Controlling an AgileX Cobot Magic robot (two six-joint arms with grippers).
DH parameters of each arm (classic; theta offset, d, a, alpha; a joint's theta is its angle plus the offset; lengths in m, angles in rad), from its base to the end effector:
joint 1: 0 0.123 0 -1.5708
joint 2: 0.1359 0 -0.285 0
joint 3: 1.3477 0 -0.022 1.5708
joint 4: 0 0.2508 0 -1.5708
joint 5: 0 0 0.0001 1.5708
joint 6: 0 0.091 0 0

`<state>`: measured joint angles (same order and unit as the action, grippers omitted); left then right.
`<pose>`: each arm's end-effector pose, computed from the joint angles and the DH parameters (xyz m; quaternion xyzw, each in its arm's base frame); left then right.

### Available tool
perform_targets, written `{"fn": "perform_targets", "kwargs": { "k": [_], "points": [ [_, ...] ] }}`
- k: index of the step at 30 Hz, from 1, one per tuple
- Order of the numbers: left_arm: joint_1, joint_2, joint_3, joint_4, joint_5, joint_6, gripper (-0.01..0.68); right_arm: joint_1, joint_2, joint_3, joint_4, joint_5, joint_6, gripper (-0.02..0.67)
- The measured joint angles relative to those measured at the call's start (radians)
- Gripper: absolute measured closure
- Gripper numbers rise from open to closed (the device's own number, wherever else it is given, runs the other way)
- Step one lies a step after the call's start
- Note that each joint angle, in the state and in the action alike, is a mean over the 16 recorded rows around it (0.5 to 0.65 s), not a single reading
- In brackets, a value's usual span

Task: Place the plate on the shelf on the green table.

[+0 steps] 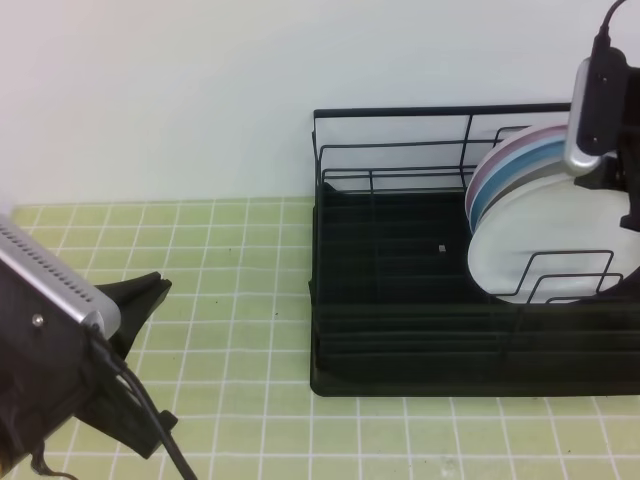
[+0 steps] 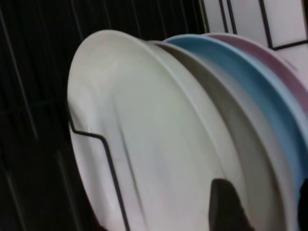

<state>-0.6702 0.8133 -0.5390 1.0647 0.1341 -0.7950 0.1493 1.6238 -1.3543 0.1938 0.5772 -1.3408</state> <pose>0.1415 -0.0985 0.3070 0.3240 0.7204 -0.0774 0.6083 0.3647 0.0645 0.3173 -0.5806 0.7086 -0.1538 0.3703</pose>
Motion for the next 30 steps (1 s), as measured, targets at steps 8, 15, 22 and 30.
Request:
{"fn": "perform_targets", "kwargs": {
  "k": [8,15,22,30],
  "points": [
    [0.000,0.000,0.000,0.001,0.000,-0.008,0.675,0.000,0.000,0.000,-0.062,-0.022,0.073,0.242],
    [0.000,0.000,0.000,0.003,0.000,-0.014,0.675,0.000,0.000,0.000,-0.112,-0.019,0.161,0.190],
    [0.000,0.000,0.000,0.006,0.000,-0.017,0.675,0.000,-0.001,0.000,-0.121,0.015,0.230,0.145],
    [0.000,0.000,0.000,0.010,0.002,-0.024,0.675,0.000,-0.024,0.000,-0.119,0.093,0.287,0.108]
  ]
}}
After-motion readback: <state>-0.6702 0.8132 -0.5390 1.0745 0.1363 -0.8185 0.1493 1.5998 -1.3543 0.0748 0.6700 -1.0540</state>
